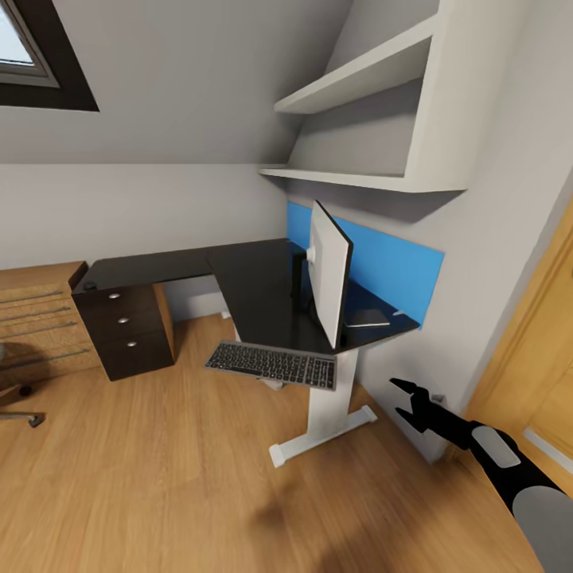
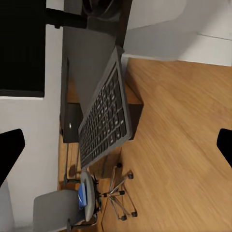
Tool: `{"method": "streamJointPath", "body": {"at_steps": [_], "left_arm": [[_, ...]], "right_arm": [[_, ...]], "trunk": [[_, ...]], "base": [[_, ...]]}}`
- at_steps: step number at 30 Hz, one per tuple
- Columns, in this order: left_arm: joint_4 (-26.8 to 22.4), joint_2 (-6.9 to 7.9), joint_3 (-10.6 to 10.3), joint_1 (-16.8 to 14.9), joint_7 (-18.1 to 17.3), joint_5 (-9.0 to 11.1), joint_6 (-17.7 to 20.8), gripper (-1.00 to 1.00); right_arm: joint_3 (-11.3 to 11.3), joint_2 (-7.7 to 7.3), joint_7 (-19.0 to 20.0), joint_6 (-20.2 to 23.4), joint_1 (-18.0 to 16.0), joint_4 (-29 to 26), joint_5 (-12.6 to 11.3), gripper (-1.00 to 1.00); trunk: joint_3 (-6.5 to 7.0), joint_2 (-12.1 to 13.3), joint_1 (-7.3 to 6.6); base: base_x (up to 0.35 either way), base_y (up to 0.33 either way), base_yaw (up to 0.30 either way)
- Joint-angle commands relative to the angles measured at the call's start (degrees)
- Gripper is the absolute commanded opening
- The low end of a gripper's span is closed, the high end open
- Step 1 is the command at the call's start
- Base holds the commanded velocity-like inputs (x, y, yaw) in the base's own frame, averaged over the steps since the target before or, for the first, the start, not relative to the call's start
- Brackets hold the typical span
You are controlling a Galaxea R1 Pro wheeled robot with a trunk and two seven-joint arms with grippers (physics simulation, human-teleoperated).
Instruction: In the bedroom, organize the workspace by keeping the computer under the desk, ensuring the monitor is on the desk, placing the keyboard on the desk next to the monitor, placing the mouse on the desk next to the keyboard, moving the folder from the swivel chair onto the desk next to the mouse, stacking the notebook on top of the folder with the pen on top of the notebook, and positioning the swivel chair next to the desk.
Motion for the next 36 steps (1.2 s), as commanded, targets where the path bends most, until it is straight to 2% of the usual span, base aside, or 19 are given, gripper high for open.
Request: {"method": "streamJointPath", "body": {"at_steps": [1, 7, 13, 20, 28, 33, 34, 36], "left_arm": [[0.0, 0.05, -0.3, 0.0, 0.4, 0.6, -0.3, 1.00], [0.0, 0.05, -0.3, 0.0, 0.4, 0.6, -0.3, 1.00], [0.0, 0.05, -0.3, 0.0, 0.4, 0.6, -0.2, 1.00], [0.0, 0.03, -0.4, 0.0, 0.4, 0.6, -0.3, 1.00], [-0.6, -0.16, -0.8, 0.0, 0.1, 0.6, -0.5, 1.00], [-2.5, -0.16, -0.7, 0.0, 0.2, 0.6, -0.3, 1.00], [-5.8, -0.07, -0.6, 0.0, 0.2, 0.8, 0.3, 1.00], [-8.3, -0.02, -0.4, 0.0, 0.2, 0.8, 1.3, 1.00]], "right_arm": [[-0.3, 0.02, 0.1, 0.4, 0.0, 0.0, 0.0, 1.00], [-0.2, 0.14, 0.2, 0.5, 0.0, 0.2, -0.2, 1.00], [-0.2, 0.33, 0.3, 0.4, 0.0, 0.3, -0.4, 1.00], [-0.2, 1.40, 0.3, 0.5, 0.1, 1.2, -0.3, 1.00], [-0.2, 1.53, 0.3, 0.5, 0.1, 1.6, -0.1, 1.00], [-0.2, 1.51, 0.2, 0.4, 0.1, 1.6, 0.0, 1.00], [-0.2, 1.51, 0.2, 0.4, 0.1, 1.6, 0.0, 1.00], [-0.2, 1.51, 0.1, 0.4, 0.1, 1.5, 0.0, 1.00]], "trunk": [[-0.06, 0.0, 0.02], [-0.06, 0.0, 0.02], [-0.06, 0.0, 0.02], [-0.06, 0.0, 0.02], [-0.06, 0.0, 0.02], [-0.77, -1.6, 0.90], [-0.95, -2.0, 1.12], [-1.31, -2.8, 1.56]], "base": [[0.229, 0.000, 0.000], [0.234, 0.000, 0.000], [0.030, 0.000, 0.000], [0.004, 0.000, 0.000], [0.000, 0.000, 0.000], [0.000, 0.000, 0.000], [0.000, 0.000, 0.000], [0.000, 0.000, 0.000]]}}
